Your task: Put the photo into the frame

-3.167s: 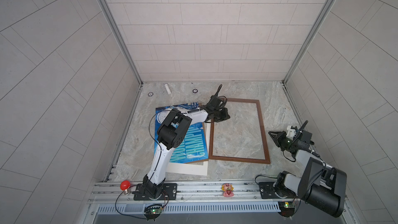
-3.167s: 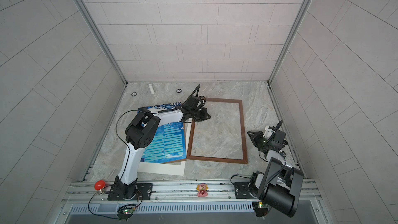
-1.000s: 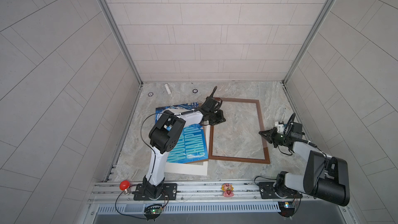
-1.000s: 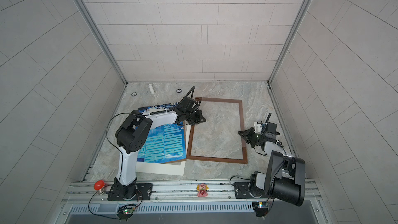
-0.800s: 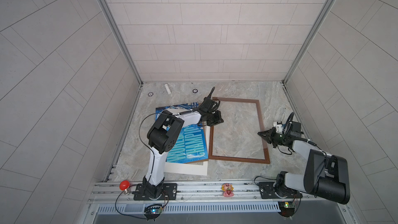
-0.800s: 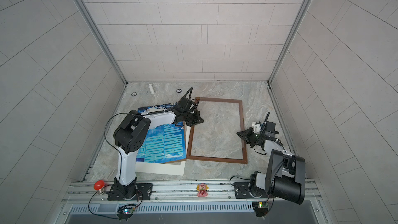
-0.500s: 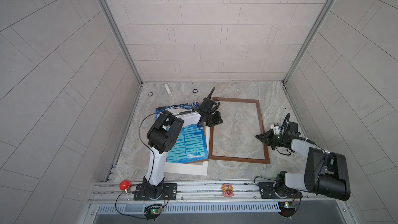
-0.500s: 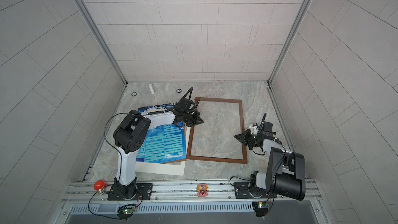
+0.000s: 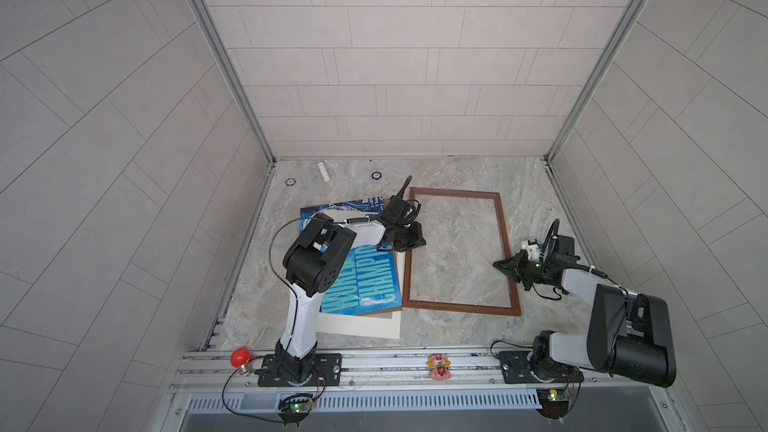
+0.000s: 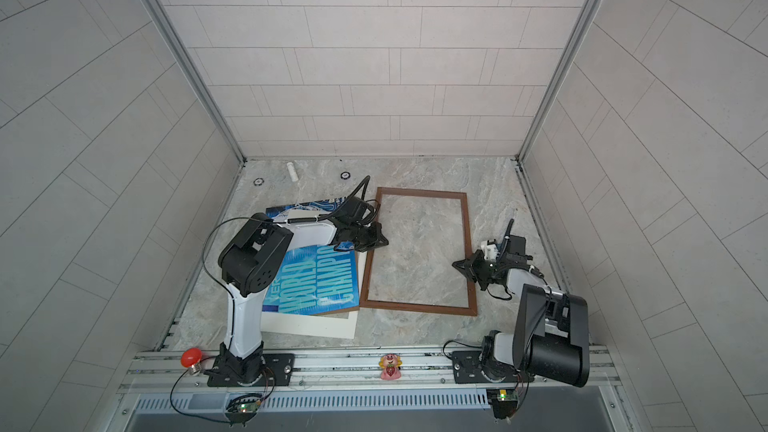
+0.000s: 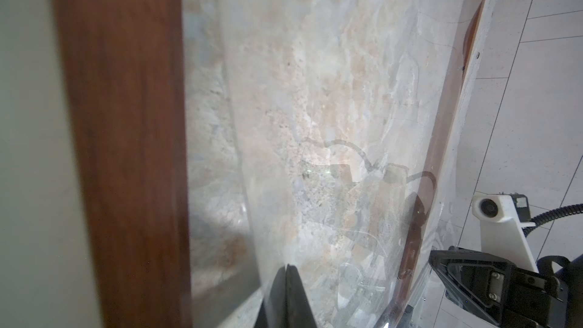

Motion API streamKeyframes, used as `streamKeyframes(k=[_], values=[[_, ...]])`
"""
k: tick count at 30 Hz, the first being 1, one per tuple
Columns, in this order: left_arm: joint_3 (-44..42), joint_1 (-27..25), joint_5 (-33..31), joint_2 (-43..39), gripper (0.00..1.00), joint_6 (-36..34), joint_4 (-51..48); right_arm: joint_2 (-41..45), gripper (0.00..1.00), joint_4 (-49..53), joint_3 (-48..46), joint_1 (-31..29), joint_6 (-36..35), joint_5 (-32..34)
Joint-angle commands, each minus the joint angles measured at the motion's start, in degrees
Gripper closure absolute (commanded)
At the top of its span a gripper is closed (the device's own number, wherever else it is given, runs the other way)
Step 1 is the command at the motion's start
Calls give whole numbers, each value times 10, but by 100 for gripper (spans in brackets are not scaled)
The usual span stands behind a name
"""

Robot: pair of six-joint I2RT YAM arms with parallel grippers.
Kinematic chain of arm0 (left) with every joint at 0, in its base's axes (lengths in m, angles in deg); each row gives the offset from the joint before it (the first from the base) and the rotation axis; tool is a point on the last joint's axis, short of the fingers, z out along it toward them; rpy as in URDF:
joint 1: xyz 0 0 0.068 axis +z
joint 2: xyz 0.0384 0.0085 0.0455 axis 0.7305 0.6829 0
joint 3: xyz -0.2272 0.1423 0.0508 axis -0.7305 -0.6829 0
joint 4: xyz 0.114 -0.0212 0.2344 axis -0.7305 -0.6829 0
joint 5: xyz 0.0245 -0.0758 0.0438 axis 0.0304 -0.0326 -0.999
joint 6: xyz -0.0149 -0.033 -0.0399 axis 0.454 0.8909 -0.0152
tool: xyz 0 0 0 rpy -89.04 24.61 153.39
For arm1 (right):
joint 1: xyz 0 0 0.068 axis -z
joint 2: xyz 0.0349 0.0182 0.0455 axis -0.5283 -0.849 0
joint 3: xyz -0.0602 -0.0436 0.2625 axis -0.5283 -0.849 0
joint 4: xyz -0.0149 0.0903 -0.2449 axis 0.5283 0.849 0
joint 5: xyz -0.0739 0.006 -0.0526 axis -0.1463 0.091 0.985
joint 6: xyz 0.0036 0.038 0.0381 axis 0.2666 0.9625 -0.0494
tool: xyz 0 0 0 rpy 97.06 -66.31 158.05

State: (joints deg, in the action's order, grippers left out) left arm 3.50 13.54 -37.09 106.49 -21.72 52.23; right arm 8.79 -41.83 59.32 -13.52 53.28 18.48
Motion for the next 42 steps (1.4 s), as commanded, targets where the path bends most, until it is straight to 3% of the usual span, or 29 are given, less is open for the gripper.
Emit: streamKeyframes(k=[1,42], values=[[-13,2,-1,-13,100,-2,18,19,100,21,8,-3,-3,2],[-62,-5,19,-19,100,59,87,63,100,41,11,-2,15,-11]])
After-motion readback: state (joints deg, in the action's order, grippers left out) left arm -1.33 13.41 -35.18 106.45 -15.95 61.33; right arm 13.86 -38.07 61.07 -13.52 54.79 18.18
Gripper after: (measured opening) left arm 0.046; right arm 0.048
